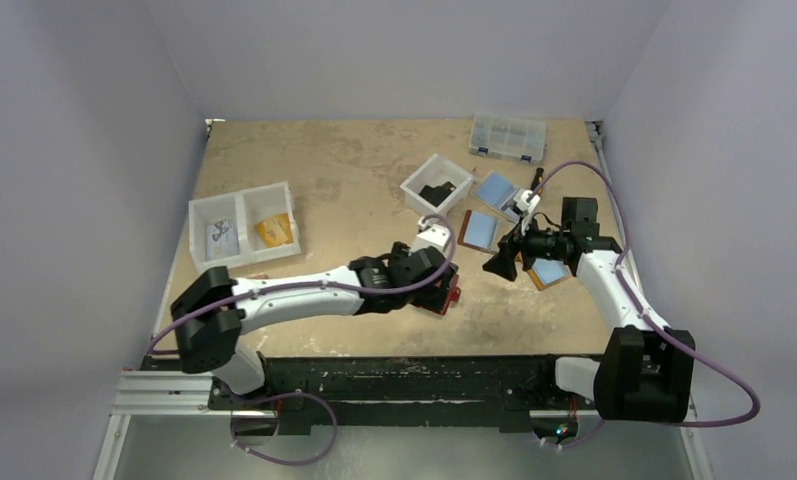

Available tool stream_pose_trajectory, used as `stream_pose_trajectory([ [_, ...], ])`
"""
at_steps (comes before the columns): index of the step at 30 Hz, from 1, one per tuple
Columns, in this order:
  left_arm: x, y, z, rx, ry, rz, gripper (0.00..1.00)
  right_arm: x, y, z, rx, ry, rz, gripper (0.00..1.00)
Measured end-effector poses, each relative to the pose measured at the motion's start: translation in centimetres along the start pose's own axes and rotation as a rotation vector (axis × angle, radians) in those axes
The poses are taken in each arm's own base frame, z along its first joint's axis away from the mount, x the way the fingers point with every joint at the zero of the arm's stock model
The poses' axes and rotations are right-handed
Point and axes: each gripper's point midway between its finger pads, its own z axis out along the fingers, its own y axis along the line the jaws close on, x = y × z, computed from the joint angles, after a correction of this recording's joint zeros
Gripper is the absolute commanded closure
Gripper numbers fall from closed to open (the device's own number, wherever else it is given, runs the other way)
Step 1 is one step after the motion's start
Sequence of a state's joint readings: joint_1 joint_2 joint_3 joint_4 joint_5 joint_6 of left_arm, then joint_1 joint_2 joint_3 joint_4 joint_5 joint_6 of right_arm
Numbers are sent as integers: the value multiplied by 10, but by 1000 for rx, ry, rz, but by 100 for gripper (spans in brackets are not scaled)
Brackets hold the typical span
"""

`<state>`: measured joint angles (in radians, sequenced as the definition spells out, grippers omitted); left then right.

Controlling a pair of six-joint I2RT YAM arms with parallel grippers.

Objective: Take the credit cards out of the card holder
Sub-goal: Open the card holder at the center of the board.

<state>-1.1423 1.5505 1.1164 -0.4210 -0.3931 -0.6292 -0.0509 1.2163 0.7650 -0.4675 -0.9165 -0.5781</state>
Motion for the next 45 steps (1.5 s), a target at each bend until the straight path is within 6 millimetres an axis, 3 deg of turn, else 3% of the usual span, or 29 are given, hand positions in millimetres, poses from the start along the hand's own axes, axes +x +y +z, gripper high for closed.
stream_pose_trajectory([
  [8, 19, -47, 47, -177, 85, 150, 23, 2, -7, 0, 15, -5, 11, 17],
  [13, 39, -44, 68, -311, 141, 204, 30, 7, -12, -1, 22, 4, 31, 17],
  [16, 49, -34, 67, -351, 174, 236, 32, 10, -12, 1, 17, 10, 42, 17],
  [25, 54, -34, 64, -356, 176, 266, 32, 10, -13, 1, 16, 11, 44, 17],
  [37, 45, -25, 64, -407, 132, 305, 41, 10, -12, 1, 10, 10, 40, 17],
  [40, 44, -24, 64, -412, 126, 307, 52, 10, -11, 1, 5, 7, 39, 17],
  [43, 43, -23, 65, -414, 122, 307, 78, 10, -11, 1, 4, 6, 35, 16],
  [45, 43, -22, 65, -416, 122, 308, 87, 10, -11, 1, 3, 5, 32, 16],
])
